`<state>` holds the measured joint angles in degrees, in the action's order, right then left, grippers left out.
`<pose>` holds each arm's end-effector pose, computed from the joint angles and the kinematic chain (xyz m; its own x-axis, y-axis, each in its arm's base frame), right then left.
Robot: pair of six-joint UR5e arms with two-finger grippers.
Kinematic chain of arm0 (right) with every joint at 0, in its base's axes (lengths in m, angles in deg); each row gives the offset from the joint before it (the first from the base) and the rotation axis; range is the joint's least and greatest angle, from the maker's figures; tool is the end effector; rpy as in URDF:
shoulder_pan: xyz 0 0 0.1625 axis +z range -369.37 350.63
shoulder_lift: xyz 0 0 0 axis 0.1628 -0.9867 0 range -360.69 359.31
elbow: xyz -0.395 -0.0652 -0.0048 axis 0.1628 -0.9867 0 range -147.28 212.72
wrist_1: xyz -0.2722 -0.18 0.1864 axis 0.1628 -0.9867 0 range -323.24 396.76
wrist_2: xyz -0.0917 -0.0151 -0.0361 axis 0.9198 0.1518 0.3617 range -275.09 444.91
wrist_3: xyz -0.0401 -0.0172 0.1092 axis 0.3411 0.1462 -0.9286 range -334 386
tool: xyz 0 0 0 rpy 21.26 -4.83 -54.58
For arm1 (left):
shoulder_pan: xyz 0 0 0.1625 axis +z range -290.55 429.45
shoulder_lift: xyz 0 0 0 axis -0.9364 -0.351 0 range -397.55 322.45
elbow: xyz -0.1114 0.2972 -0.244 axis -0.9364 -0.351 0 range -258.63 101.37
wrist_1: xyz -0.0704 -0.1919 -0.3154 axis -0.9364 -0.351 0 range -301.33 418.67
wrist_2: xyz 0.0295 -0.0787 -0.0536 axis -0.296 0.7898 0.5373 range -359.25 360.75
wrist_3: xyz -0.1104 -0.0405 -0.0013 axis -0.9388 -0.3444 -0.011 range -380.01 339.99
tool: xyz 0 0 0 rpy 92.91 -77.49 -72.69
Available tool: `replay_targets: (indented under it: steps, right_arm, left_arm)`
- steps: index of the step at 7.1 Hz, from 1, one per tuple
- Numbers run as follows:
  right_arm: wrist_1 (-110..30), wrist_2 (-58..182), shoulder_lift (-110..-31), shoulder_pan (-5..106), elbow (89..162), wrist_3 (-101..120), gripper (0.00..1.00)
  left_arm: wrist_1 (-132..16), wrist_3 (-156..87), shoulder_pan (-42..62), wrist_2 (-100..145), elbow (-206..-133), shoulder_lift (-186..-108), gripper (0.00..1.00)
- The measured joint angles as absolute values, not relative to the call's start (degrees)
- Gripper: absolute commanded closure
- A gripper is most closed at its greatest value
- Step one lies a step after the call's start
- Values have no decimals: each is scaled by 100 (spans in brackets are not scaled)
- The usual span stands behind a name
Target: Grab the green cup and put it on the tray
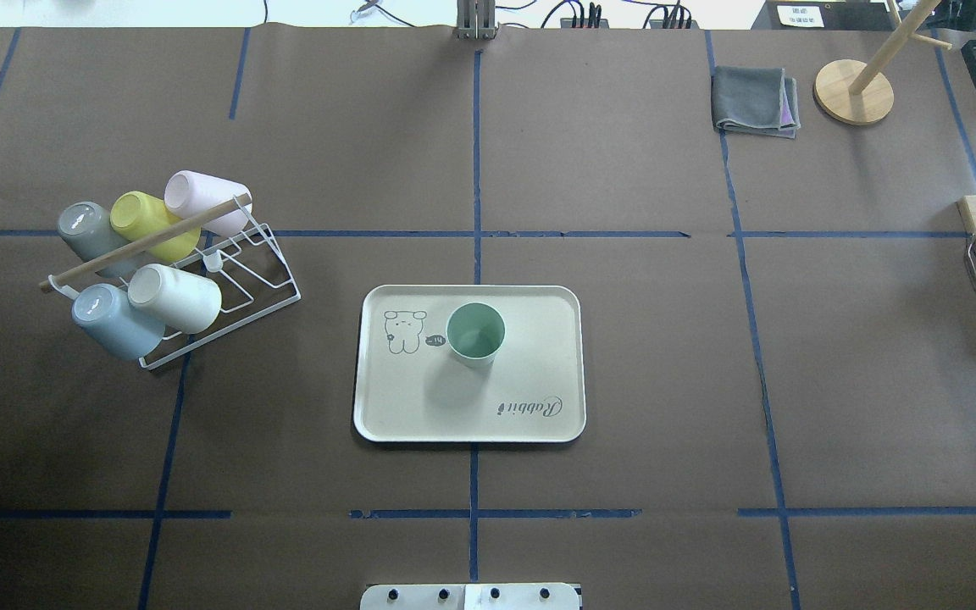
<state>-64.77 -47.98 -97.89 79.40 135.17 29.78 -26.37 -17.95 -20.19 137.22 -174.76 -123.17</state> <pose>0.0449 -0.3904 0.6241 0.7312 -0.0068 0.6822 0.0697 0.9955 -0.0647 -0.0454 -0.4160 0.6373 0.6883 -0.0004 -0.7255 -0.0308 0.9991 -0.0298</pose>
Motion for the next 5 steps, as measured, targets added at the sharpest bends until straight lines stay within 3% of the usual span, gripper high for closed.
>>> replay_targets:
  steps: [5]
  right_arm:
    - [-6476,-4807,-9789,7940,13519,2823,0]
  left_arm:
    - [-2610,-1755,-2019,13724,-17569,-12310,0]
